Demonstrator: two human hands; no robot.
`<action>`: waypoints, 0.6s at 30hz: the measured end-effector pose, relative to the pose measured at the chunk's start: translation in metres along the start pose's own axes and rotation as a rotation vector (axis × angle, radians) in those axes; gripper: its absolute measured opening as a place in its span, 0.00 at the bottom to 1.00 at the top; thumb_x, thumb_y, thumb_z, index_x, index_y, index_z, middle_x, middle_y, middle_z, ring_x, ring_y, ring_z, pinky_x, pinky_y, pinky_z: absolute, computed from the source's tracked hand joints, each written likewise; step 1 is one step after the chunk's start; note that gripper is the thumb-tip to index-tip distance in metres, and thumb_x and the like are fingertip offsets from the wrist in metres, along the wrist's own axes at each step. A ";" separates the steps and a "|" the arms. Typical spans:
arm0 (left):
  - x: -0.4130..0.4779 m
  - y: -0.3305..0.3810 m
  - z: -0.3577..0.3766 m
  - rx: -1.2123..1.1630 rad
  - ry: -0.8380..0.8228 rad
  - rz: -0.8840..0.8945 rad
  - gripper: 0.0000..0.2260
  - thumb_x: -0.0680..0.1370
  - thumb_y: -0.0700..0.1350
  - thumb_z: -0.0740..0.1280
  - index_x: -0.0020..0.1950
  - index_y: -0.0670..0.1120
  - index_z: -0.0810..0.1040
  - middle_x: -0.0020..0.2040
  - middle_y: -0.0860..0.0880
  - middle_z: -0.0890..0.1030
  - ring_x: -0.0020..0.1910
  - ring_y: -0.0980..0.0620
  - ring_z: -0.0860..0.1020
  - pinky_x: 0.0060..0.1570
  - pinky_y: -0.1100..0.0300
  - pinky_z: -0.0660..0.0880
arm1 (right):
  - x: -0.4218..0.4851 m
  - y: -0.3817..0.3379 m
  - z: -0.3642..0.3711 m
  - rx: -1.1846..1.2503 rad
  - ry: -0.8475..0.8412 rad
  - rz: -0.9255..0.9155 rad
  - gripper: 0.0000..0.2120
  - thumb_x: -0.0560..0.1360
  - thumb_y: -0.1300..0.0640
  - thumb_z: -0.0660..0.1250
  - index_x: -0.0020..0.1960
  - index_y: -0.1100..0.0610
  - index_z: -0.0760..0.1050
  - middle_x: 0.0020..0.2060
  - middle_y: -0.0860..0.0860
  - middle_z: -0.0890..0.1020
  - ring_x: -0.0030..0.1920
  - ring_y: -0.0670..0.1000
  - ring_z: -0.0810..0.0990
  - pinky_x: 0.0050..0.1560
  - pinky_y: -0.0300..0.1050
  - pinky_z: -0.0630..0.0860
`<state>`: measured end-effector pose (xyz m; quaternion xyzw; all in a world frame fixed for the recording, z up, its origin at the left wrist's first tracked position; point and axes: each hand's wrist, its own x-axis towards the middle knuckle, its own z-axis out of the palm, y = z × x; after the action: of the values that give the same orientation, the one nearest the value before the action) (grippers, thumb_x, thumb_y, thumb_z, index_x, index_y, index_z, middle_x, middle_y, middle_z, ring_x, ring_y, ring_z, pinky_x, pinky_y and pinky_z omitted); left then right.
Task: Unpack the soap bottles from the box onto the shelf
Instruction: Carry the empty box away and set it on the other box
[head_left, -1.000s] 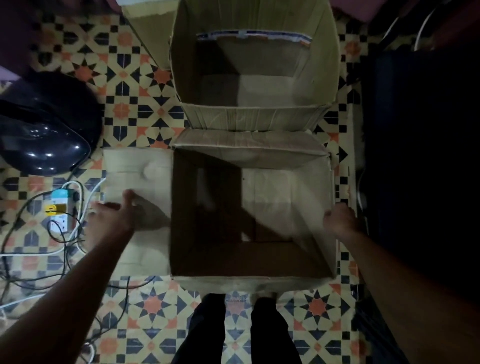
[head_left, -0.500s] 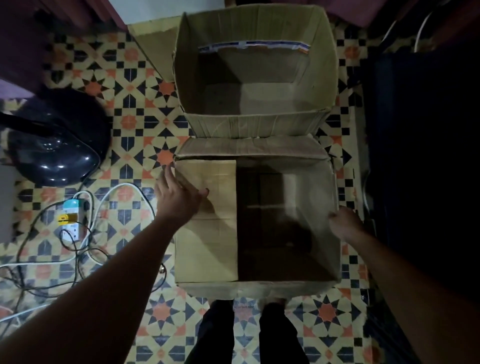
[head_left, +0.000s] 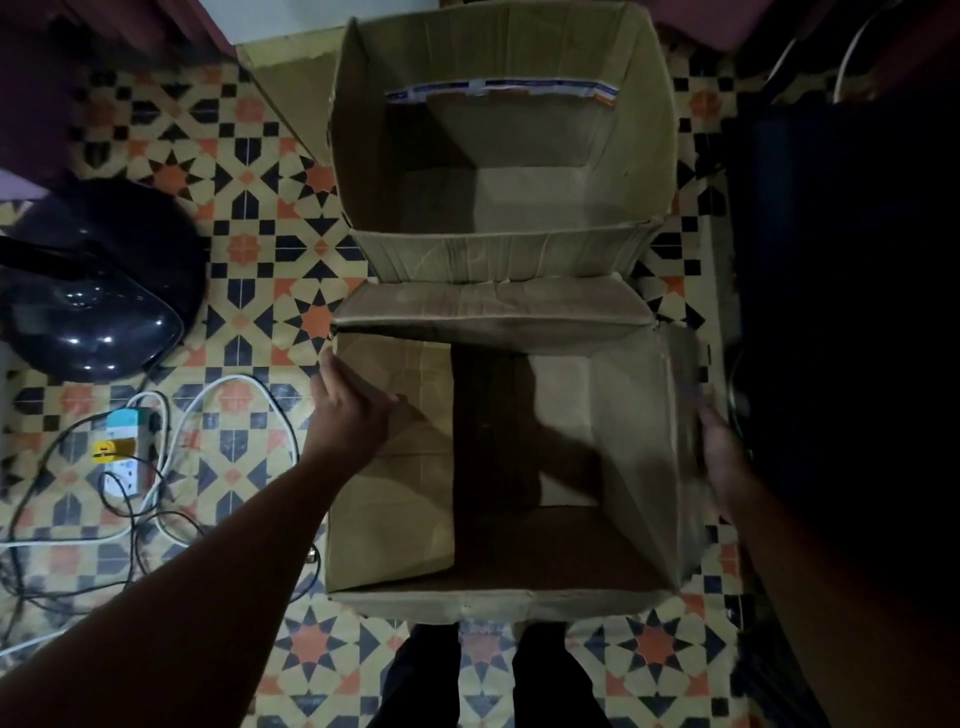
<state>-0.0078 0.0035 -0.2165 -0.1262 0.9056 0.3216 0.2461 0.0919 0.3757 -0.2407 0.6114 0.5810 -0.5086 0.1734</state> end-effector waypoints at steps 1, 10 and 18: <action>0.000 -0.001 0.000 0.020 -0.016 -0.004 0.43 0.77 0.46 0.70 0.78 0.39 0.42 0.71 0.34 0.58 0.69 0.35 0.63 0.64 0.41 0.70 | -0.003 -0.003 -0.008 -0.041 0.136 -0.069 0.32 0.75 0.33 0.63 0.65 0.58 0.74 0.60 0.60 0.79 0.60 0.61 0.77 0.60 0.54 0.74; -0.001 0.021 -0.017 -0.018 -0.160 -0.135 0.40 0.76 0.49 0.70 0.76 0.40 0.47 0.70 0.34 0.59 0.67 0.33 0.63 0.63 0.37 0.71 | -0.180 -0.012 -0.002 -0.491 0.520 -0.733 0.17 0.81 0.47 0.57 0.57 0.59 0.75 0.47 0.58 0.79 0.42 0.56 0.77 0.36 0.41 0.66; 0.014 0.050 -0.051 0.189 0.010 -0.008 0.28 0.82 0.61 0.53 0.69 0.41 0.69 0.64 0.37 0.72 0.64 0.38 0.69 0.67 0.43 0.65 | -0.135 -0.069 0.084 -0.807 0.044 -0.670 0.15 0.83 0.51 0.54 0.63 0.55 0.73 0.69 0.57 0.68 0.73 0.55 0.61 0.67 0.48 0.61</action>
<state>-0.0577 0.0078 -0.1633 -0.1073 0.9327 0.2330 0.2537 0.0215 0.2540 -0.1387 0.2871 0.8978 -0.2592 0.2108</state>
